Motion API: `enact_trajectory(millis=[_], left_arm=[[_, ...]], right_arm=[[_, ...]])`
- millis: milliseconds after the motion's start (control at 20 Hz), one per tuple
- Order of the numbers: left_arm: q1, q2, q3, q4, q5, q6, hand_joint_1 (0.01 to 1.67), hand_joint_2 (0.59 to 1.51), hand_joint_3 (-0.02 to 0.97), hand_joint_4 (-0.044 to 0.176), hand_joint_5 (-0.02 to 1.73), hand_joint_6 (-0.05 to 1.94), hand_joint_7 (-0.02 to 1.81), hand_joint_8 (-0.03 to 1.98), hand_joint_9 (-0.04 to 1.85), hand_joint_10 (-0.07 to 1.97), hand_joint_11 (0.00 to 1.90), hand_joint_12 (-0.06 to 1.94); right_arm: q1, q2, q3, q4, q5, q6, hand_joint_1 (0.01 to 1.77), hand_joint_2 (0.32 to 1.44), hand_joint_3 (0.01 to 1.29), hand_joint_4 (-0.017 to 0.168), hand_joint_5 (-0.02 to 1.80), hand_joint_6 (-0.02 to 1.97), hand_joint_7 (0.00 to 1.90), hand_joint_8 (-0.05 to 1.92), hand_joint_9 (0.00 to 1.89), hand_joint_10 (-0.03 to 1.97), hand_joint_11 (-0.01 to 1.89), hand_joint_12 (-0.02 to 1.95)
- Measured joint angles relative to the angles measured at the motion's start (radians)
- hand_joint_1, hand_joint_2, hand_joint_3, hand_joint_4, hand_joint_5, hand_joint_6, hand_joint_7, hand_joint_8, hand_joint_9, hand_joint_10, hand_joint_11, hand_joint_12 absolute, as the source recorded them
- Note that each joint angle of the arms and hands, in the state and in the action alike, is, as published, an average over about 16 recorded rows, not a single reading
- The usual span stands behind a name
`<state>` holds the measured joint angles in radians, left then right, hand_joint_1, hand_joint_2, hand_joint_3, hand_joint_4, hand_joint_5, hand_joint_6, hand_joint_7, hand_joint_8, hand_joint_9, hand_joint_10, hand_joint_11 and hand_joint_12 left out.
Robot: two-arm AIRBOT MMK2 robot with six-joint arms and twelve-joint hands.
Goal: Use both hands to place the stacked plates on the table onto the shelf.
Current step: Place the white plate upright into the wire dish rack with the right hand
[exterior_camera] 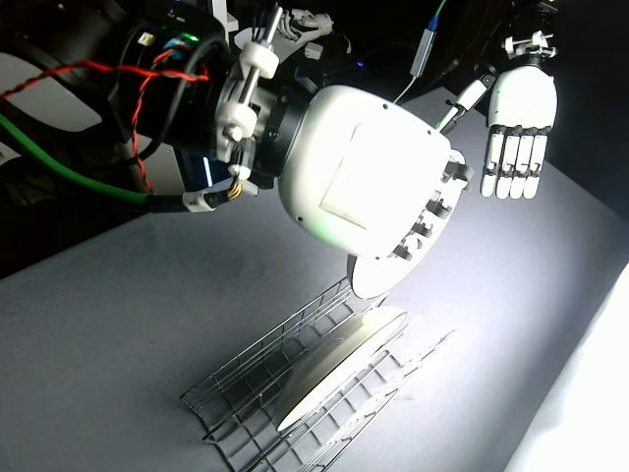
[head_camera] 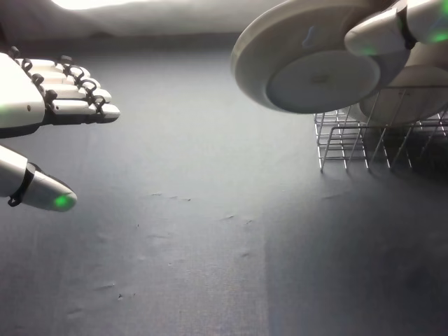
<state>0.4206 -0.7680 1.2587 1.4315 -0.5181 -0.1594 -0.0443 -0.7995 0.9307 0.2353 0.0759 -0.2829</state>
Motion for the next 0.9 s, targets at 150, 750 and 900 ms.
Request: enact_trajectory(millis=[150, 750, 900], left_arm=[[-0.002, -0.001, 0.001, 0.007, 0.000, -0.009, 0.01, 1.026, 0.020, 0.000, 0.05, 0.02, 0.03, 0.00, 0.02, 0.01, 0.03, 0.01], [-0.012, -0.003, 0.001, 0.016, -0.009, -0.025, 0.02, 1.027, 0.020, 0.000, 0.06, 0.01, 0.04, 0.00, 0.02, 0.01, 0.02, 0.01], [-0.015, -0.005, 0.001, 0.019, -0.011, -0.026, 0.02, 1.027, 0.020, 0.000, 0.05, 0.02, 0.04, 0.00, 0.02, 0.01, 0.02, 0.01]], right_arm=[[-0.004, 0.009, 0.005, -0.003, 0.002, -0.003, 1.39, 1.01, 0.01, -0.009, 0.90, 0.92, 1.04, 0.83, 1.06, 0.98, 0.99, 1.13], [-0.067, 0.046, 0.033, -0.029, 0.013, -0.009, 1.39, 1.01, 0.01, -0.009, 0.90, 0.92, 1.07, 0.81, 1.05, 0.98, 0.99, 1.13], [-0.099, 0.053, 0.046, -0.041, 0.024, -0.010, 1.39, 1.01, 0.01, -0.009, 0.90, 0.92, 1.06, 0.81, 1.05, 0.97, 0.98, 1.13]])
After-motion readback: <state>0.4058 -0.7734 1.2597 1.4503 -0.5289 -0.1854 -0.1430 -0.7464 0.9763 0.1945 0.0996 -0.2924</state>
